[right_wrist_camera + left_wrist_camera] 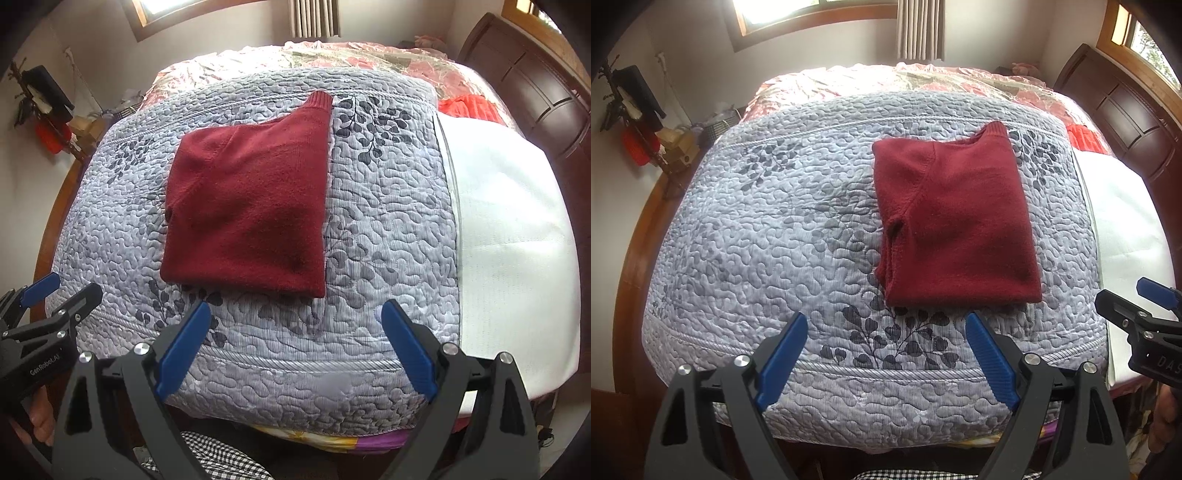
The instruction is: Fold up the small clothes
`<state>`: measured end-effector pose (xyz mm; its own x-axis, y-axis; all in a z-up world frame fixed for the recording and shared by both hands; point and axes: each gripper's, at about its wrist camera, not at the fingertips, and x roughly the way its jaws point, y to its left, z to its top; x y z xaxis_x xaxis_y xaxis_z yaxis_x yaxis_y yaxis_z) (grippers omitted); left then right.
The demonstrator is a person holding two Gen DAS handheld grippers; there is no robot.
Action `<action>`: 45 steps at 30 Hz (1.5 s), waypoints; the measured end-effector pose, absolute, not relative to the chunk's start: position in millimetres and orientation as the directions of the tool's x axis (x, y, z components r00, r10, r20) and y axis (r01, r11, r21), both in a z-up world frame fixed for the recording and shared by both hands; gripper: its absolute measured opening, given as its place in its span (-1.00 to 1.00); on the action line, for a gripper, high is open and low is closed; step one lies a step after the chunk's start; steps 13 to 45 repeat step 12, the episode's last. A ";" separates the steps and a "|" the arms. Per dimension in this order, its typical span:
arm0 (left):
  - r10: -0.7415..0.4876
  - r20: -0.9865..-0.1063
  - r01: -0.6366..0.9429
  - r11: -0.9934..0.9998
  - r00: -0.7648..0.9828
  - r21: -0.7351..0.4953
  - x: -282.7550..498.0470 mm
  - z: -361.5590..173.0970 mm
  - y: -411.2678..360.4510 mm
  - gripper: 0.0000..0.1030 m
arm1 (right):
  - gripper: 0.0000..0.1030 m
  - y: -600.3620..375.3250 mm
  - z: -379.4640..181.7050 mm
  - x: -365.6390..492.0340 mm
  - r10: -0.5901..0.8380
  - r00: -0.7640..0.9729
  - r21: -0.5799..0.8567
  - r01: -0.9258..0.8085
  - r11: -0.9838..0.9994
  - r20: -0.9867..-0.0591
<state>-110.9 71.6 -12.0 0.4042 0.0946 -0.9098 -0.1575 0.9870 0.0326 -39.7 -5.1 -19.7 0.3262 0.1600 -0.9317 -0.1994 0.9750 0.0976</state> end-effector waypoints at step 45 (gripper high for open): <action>0.094 -0.910 -0.158 0.987 0.403 0.032 -111.9 -12.8 71.8 0.73 | 0.87 -7.1 -24.8 -38.0 0.152 0.301 0.099 -0.185 0.978 -0.942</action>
